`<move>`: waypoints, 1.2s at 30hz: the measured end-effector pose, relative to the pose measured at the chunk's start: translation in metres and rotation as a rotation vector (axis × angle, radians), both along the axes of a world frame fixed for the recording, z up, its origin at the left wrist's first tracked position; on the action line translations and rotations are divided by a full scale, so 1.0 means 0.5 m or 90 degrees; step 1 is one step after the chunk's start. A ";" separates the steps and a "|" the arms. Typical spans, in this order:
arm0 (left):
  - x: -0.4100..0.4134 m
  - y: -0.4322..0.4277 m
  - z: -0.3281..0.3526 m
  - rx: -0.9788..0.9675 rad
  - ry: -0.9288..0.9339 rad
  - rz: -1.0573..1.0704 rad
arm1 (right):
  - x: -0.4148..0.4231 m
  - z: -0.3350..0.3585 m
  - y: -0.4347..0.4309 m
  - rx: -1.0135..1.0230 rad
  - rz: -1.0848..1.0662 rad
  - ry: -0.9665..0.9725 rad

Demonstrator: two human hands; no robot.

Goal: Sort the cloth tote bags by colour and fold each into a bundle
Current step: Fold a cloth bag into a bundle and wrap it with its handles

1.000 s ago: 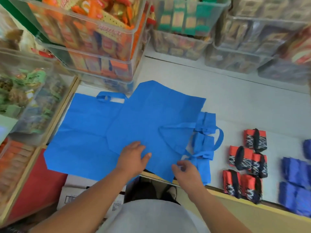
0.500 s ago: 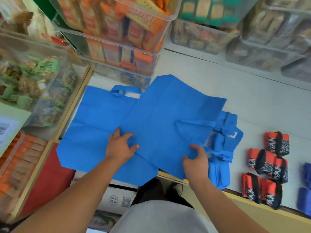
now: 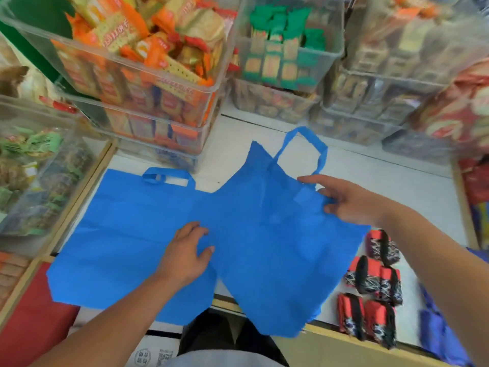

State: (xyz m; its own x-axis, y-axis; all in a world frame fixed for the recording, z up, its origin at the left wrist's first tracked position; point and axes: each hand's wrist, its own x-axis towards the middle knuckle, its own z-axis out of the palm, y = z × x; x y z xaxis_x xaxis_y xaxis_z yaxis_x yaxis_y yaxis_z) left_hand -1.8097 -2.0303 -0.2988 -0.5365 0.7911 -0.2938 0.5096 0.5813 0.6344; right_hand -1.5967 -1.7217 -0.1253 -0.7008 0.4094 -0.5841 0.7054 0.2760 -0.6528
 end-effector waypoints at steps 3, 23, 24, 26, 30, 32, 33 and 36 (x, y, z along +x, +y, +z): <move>0.030 0.020 0.006 -0.012 0.028 -0.084 | -0.038 -0.045 0.064 0.197 0.061 -0.041; 0.043 -0.099 -0.089 -0.027 0.248 -0.430 | 0.163 -0.363 -0.357 0.352 0.180 -0.069; 0.048 -0.099 -0.096 -0.022 0.256 -0.445 | 0.162 -0.364 -0.354 0.350 0.177 -0.072; 0.059 -0.104 -0.114 -0.037 0.276 -0.477 | 0.170 -0.362 -0.352 0.386 0.188 -0.069; 0.066 -0.094 -0.120 -0.106 0.225 -0.449 | 0.177 -0.329 -0.350 0.464 0.224 -0.141; 0.057 -0.087 -0.104 -0.093 0.160 -0.415 | 0.171 -0.315 -0.340 0.469 0.188 -0.165; 0.052 -0.087 -0.098 -0.092 0.128 -0.392 | 0.169 -0.311 -0.333 0.468 0.166 -0.169; 0.036 -0.099 -0.087 -0.122 0.062 -0.380 | 0.184 -0.307 -0.320 0.410 0.081 -0.169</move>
